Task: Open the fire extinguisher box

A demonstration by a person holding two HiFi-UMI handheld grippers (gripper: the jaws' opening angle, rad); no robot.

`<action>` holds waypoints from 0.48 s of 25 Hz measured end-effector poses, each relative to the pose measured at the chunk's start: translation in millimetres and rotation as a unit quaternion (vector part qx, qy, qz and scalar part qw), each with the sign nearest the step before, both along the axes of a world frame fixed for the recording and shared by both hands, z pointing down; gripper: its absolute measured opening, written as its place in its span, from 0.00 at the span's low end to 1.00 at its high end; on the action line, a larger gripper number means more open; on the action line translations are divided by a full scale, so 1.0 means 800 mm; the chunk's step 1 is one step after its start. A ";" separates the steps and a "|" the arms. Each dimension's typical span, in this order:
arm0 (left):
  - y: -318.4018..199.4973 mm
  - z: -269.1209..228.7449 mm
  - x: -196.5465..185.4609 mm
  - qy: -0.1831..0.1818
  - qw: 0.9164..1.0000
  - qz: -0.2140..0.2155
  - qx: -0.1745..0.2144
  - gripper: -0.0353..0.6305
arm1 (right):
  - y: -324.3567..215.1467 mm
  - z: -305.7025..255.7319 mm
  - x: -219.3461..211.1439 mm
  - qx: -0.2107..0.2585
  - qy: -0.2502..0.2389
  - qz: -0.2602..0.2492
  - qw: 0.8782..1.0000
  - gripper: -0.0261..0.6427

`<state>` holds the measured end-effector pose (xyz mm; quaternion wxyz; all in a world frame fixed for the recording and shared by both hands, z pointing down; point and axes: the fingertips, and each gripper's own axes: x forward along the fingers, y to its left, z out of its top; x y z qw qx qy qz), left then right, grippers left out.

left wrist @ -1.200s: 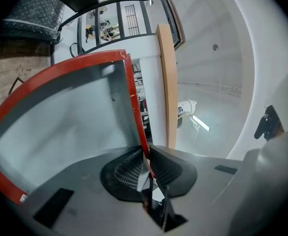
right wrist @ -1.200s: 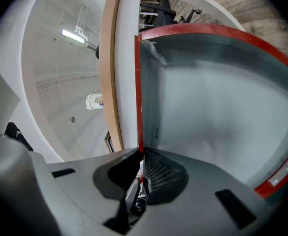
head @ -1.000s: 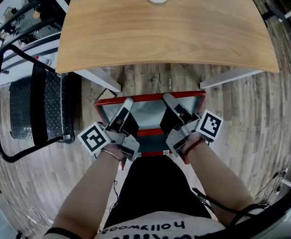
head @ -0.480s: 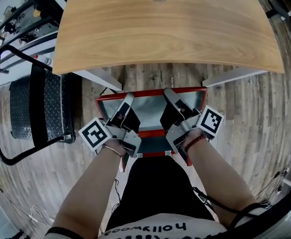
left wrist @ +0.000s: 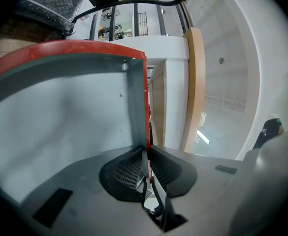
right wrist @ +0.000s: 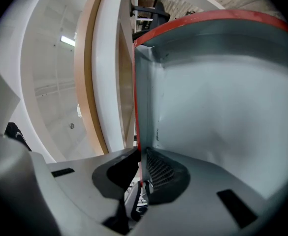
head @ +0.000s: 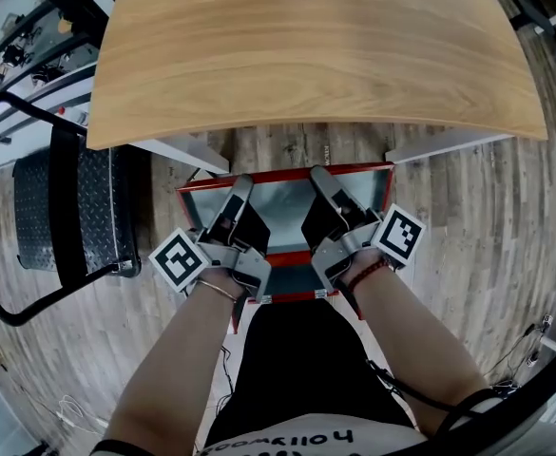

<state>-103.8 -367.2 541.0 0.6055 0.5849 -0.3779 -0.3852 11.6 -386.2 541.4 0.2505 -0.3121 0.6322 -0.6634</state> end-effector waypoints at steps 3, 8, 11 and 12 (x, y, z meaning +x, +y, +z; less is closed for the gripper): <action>0.001 0.001 0.000 0.005 1.000 -0.005 0.002 0.11 | 0.001 0.000 0.002 0.010 -0.011 0.010 1.000 0.11; 0.006 -0.002 0.000 0.006 1.000 -0.008 0.019 0.11 | 0.005 -0.005 0.001 0.030 -0.022 0.015 0.999 0.11; 0.005 -0.003 -0.002 0.008 0.999 -0.019 0.024 0.11 | 0.005 -0.006 0.000 0.031 -0.012 0.017 0.999 0.11; 0.004 -0.004 -0.002 0.010 0.999 -0.023 0.025 0.11 | 0.004 -0.007 0.000 0.033 -0.006 0.015 0.999 0.11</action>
